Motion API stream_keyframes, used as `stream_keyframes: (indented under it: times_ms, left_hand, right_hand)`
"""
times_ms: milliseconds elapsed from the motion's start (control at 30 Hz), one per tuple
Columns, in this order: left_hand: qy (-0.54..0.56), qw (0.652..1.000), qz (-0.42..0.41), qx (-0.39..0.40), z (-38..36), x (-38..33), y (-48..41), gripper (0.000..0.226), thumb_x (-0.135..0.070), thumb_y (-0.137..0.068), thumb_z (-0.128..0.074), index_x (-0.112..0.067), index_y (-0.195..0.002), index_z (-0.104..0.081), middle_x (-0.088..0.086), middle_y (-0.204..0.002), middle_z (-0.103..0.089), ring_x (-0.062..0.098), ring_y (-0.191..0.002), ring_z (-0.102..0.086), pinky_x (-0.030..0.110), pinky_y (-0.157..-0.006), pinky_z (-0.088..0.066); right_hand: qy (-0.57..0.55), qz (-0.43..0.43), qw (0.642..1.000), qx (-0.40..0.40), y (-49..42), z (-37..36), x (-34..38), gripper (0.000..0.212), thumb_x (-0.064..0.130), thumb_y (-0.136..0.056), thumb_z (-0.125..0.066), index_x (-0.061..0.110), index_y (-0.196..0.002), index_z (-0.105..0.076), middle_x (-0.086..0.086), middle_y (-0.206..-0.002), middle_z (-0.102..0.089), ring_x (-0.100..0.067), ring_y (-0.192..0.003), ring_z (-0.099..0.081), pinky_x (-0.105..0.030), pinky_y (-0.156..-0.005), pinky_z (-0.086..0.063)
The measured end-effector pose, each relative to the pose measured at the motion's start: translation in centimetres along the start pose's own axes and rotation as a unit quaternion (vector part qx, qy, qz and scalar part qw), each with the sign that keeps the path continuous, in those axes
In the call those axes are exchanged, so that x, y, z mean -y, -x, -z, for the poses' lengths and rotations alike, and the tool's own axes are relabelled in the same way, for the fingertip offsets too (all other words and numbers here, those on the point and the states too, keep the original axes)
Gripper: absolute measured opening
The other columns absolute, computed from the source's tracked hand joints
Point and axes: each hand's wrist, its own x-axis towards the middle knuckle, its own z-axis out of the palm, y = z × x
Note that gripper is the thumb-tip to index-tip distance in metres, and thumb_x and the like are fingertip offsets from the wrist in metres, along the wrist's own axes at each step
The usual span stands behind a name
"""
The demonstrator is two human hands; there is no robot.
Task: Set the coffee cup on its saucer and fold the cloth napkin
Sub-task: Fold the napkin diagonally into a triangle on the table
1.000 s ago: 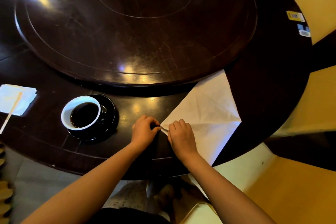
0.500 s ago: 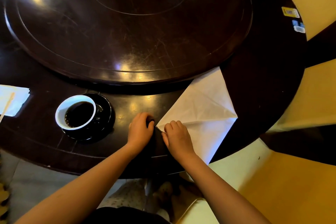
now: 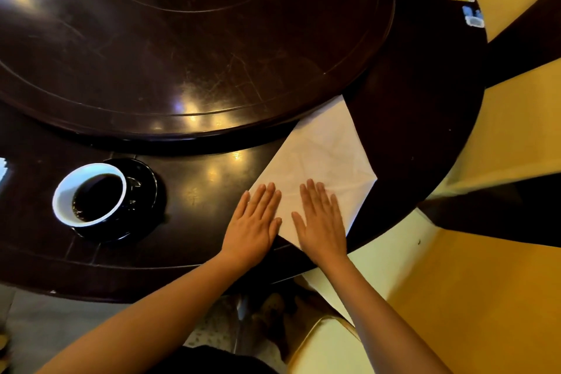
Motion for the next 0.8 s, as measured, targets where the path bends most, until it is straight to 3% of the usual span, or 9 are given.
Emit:
stream_keyframes:
  times_ms: [200,367,433,500,567,800]
  left_hand:
    - [-0.008,1.0,-0.003,-0.006,0.0,0.0,0.0,0.059,-0.044,-0.097,-0.004,-0.013,-0.144,-0.023,0.007,-0.152,-0.021,0.026,-0.14,-0.017,0.041,-0.111,-0.007]
    - [-0.009,1.0,0.005,-0.011,-0.1,0.0,0.0,0.058,-0.044,-0.097,-0.006,-0.014,-0.144,-0.023,0.006,-0.152,-0.021,0.024,-0.14,-0.016,0.04,-0.112,-0.005]
    - [-0.009,1.0,0.007,-0.01,-0.1,-0.1,0.0,0.058,-0.044,-0.097,-0.006,-0.013,-0.144,-0.024,0.006,-0.151,-0.022,0.024,-0.14,-0.017,0.041,-0.112,-0.007]
    - [-0.01,1.0,0.007,-0.013,-0.1,-0.1,0.0,0.058,-0.044,-0.097,-0.006,-0.014,-0.143,-0.025,0.006,-0.151,-0.023,0.024,-0.14,-0.018,0.041,-0.112,-0.008]
    - [-0.009,1.0,0.007,-0.01,-0.1,-0.1,-0.1,0.058,-0.044,-0.097,-0.006,-0.014,-0.143,-0.025,0.006,-0.151,-0.022,0.023,-0.14,-0.018,0.04,-0.112,-0.006]
    - [-0.007,1.0,0.007,0.004,0.1,0.0,-0.1,0.058,-0.045,-0.097,-0.006,-0.014,-0.144,-0.023,0.006,-0.152,-0.02,0.024,-0.14,-0.016,0.038,-0.112,0.0]
  right_hand:
    - [0.025,-0.111,0.993,-0.043,-1.7,1.2,-6.2,0.068,0.05,-0.091,-0.005,0.014,-0.148,-0.009,-0.005,-0.157,-0.013,-0.02,-0.144,-0.01,-0.04,-0.115,-0.001]
    - [0.012,-0.204,0.978,-0.029,-2.8,2.4,-7.4,0.063,0.045,-0.097,-0.012,0.008,-0.147,-0.001,-0.009,-0.158,-0.002,-0.022,-0.145,0.0,-0.044,-0.118,0.0]
    - [-0.009,-0.184,0.981,-0.062,-2.0,2.6,-4.6,0.065,0.046,-0.096,-0.009,0.003,-0.146,-0.013,-0.015,-0.155,-0.015,-0.028,-0.144,-0.013,-0.043,-0.116,-0.003]
    - [-0.007,-0.096,0.995,-0.04,-0.1,1.7,-0.6,0.067,0.046,-0.096,-0.001,0.003,-0.143,-0.023,-0.015,-0.151,-0.025,-0.028,-0.139,-0.023,-0.041,-0.113,-0.006]
    - [0.001,-0.045,0.999,-0.01,2.1,0.4,1.6,0.067,0.046,-0.095,0.001,0.008,-0.144,-0.025,-0.012,-0.151,-0.025,-0.024,-0.139,-0.022,-0.039,-0.112,-0.009]
    - [0.006,-0.15,0.988,-0.042,5.0,-0.5,-2.0,0.067,0.048,-0.095,-0.003,0.01,-0.147,-0.02,-0.009,-0.154,-0.022,-0.021,-0.142,-0.017,-0.038,-0.114,-0.004]
